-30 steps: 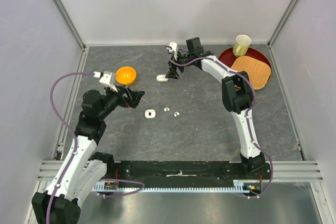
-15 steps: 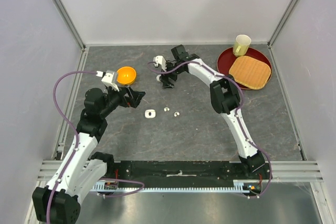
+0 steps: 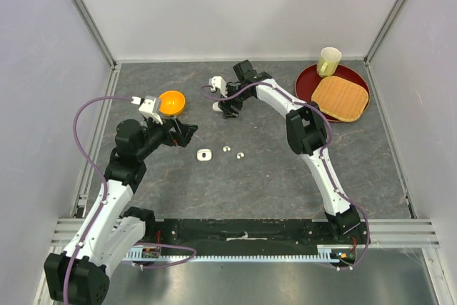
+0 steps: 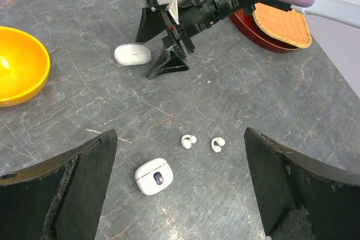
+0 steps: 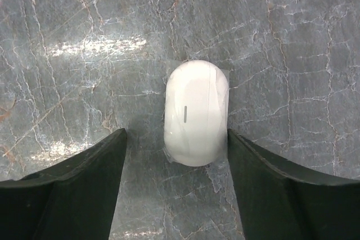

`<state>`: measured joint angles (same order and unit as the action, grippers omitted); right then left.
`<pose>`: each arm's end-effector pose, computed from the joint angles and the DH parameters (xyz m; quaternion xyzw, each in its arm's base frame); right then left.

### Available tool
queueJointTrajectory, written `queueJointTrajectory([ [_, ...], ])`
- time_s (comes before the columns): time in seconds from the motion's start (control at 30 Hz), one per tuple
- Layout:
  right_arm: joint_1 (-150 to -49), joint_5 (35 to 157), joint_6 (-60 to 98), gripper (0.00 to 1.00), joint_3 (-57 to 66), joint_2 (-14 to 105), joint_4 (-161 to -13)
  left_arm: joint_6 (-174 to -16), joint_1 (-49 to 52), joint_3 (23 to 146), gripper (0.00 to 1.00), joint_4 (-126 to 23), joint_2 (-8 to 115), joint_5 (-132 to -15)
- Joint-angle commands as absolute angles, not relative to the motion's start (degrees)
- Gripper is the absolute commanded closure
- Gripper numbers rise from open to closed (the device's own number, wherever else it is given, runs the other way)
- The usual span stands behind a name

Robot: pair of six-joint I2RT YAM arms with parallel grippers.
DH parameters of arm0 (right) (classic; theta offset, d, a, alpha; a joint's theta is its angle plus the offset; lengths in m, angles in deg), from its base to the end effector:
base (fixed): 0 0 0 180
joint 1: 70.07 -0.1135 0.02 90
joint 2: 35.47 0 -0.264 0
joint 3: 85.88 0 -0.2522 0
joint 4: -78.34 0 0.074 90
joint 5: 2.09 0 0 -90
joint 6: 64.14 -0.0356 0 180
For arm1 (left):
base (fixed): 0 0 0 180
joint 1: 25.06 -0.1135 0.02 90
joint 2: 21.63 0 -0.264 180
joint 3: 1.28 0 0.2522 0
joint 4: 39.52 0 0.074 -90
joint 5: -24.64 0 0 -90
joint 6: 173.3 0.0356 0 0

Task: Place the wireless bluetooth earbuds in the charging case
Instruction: Pick up the charging case at the center of the board.

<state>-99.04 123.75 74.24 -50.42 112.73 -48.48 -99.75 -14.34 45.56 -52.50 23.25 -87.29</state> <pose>0.4731 0.2858 0.1504 -0.6384 0.6571 0.2449 0.3173 0.1842 -0.0484 0.2880 0.0829 0.7627 -0.2893 0.5724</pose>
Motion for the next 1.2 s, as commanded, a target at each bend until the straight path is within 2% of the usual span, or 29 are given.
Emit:
queueJointTrajectory([
  [0.0,-99.1,123.2,76.4,0.24,-52.0,114.1,-48.1,-97.7,-14.4,47.1,0.0,-52.0,23.1,-86.7],
  [0.5,-99.0,122.8,75.6,0.25,-51.7,113.2,-50.1,-97.6,-14.3,47.2,0.0,-52.1,22.8,-86.2],
  [0.73,-99.0,123.0,76.0,0.32,-51.7,113.6,-50.0,-97.5,-14.4,47.1,0.0,-52.2,22.9,-85.9],
  [0.87,-99.0,123.1,75.7,0.31,-52.2,114.0,-50.5,-97.5,-14.3,46.9,0.0,-52.2,22.8,-85.7],
  [1.03,-99.2,121.5,73.9,0.19,-51.6,114.3,-53.8,-97.5,-14.3,47.1,0.0,-52.1,23.0,-85.7],
  [1.17,-99.2,121.5,73.3,0.24,-52.4,114.9,-54.7,-97.5,-14.3,47.1,0.0,-52.1,23.3,-85.8],
])
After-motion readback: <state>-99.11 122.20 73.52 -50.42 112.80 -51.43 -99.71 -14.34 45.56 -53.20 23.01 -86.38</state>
